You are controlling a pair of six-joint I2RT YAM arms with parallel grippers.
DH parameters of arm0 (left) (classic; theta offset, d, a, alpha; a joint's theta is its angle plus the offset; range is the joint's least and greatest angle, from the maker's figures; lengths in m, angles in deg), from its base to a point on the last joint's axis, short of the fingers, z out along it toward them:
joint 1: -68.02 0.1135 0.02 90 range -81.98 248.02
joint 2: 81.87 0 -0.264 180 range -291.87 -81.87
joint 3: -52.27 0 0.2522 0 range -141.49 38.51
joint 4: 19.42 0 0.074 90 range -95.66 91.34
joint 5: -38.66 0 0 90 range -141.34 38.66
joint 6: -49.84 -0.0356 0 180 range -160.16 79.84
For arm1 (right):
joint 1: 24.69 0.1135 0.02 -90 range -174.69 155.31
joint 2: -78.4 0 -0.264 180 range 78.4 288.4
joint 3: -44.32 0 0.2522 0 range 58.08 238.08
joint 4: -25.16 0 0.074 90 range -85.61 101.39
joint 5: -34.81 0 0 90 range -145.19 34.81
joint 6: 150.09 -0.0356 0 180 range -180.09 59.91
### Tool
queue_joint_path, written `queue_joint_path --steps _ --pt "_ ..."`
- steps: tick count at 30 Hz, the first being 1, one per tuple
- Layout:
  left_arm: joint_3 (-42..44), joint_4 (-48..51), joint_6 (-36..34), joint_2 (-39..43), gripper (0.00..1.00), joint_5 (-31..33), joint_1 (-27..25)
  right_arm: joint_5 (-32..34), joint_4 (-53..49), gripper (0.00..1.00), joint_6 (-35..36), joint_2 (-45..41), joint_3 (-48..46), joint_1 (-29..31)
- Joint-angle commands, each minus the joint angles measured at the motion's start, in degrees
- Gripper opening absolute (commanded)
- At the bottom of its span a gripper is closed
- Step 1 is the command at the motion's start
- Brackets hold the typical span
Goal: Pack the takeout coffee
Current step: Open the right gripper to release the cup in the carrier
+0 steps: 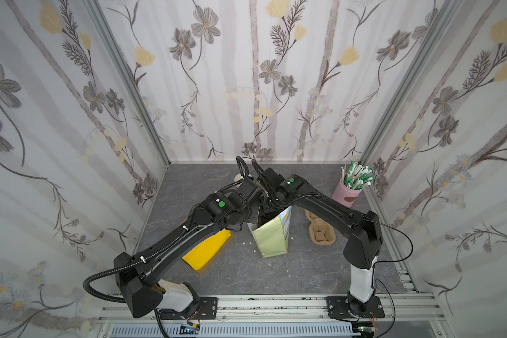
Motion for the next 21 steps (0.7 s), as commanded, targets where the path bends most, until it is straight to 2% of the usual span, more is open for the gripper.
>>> queue_joint_path --steps 1,21 --pt "-0.58 1.61 0.13 0.56 0.00 2.38 0.01 0.71 2.14 0.88 -0.71 -0.98 0.13 0.08" --pt "-0.71 1.87 -1.13 0.86 0.00 3.03 -0.03 -3.12 2.67 0.83 -1.17 -0.89 1.57 0.41"
